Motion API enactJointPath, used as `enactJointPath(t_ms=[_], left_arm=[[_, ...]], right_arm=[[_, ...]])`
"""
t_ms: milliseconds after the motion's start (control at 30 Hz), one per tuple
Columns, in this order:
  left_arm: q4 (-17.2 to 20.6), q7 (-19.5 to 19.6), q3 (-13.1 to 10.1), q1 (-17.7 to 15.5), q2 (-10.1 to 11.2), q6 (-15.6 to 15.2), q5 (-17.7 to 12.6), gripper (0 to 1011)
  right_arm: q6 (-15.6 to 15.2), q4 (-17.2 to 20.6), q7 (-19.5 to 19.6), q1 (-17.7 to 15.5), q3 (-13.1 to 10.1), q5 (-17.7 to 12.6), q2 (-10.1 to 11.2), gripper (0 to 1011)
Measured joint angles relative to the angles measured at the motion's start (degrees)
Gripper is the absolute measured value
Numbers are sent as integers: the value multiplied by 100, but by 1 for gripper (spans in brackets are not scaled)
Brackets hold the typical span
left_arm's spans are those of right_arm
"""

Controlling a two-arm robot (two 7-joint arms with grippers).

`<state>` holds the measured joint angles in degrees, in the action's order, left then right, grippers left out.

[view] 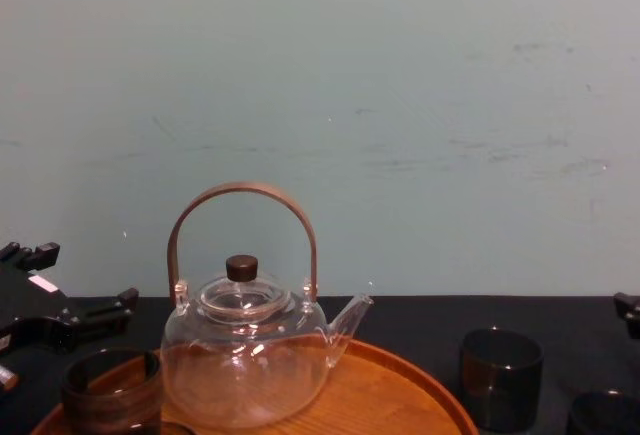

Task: Pick up the glass from the table and place it on the tray.

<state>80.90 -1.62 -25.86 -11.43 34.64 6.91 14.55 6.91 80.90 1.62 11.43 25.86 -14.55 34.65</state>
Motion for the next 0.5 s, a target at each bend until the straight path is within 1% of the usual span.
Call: enactJointPath(t_ms=[500], left_arm=[[0,0,0,0,0,0,0,1001]], right_arm=[[0,0,0,0,0,0,0,1002]])
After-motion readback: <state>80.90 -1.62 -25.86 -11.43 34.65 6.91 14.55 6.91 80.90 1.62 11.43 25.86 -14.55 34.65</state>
